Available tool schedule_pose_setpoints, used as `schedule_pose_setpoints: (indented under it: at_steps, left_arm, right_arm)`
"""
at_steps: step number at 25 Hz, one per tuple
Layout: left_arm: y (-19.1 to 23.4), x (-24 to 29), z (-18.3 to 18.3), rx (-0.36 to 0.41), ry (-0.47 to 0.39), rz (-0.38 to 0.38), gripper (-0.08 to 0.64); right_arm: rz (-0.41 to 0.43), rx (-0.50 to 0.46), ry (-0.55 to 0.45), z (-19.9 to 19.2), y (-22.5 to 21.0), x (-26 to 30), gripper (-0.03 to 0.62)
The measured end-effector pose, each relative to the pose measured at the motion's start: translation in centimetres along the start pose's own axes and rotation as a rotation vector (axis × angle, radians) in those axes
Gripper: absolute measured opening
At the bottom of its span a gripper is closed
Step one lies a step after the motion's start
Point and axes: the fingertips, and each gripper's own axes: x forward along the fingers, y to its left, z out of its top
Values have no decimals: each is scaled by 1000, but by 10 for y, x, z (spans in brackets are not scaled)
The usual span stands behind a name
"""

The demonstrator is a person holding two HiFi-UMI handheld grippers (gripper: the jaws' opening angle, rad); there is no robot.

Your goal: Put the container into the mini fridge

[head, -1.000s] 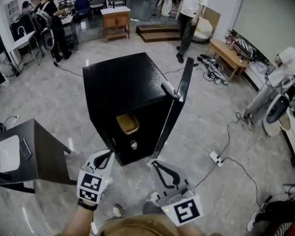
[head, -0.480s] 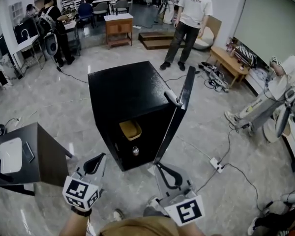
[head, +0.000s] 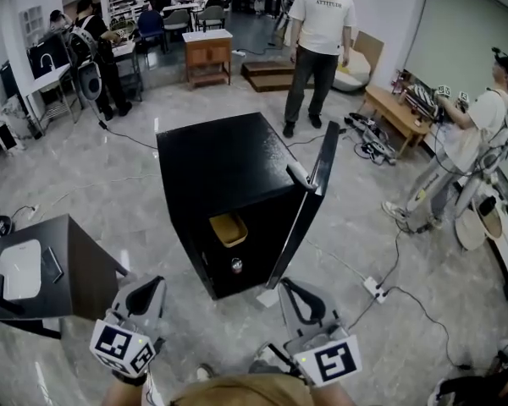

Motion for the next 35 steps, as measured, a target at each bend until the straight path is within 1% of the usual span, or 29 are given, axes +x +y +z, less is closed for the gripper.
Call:
schedule_pose_setpoints:
  at_steps: [4, 8, 14, 21, 28, 35]
  left_arm:
    - [7, -13, 8, -28, -23, 13, 2]
    - [15, -27, 16, -37, -56, 37, 2]
    - [22, -42, 11, -54, -73, 73, 2]
    - [28, -59, 15, -62, -121, 118, 2]
    - [32, -67, 20, -64, -141, 127, 2]
    - [41, -75, 15, -76, -158, 153, 2]
  right_arm:
    - [-11, 4, -3, 5, -6, -1, 3]
    - [-16, 3, 0, 7, -8, -1, 3]
    - [-28, 0, -11, 10, -12, -3, 3]
    - [-57, 5, 4, 7, -19, -11, 3]
    - [-94, 16, 13, 7, -27, -18, 3]
    - [-106, 7, 5, 8, -27, -16, 3]
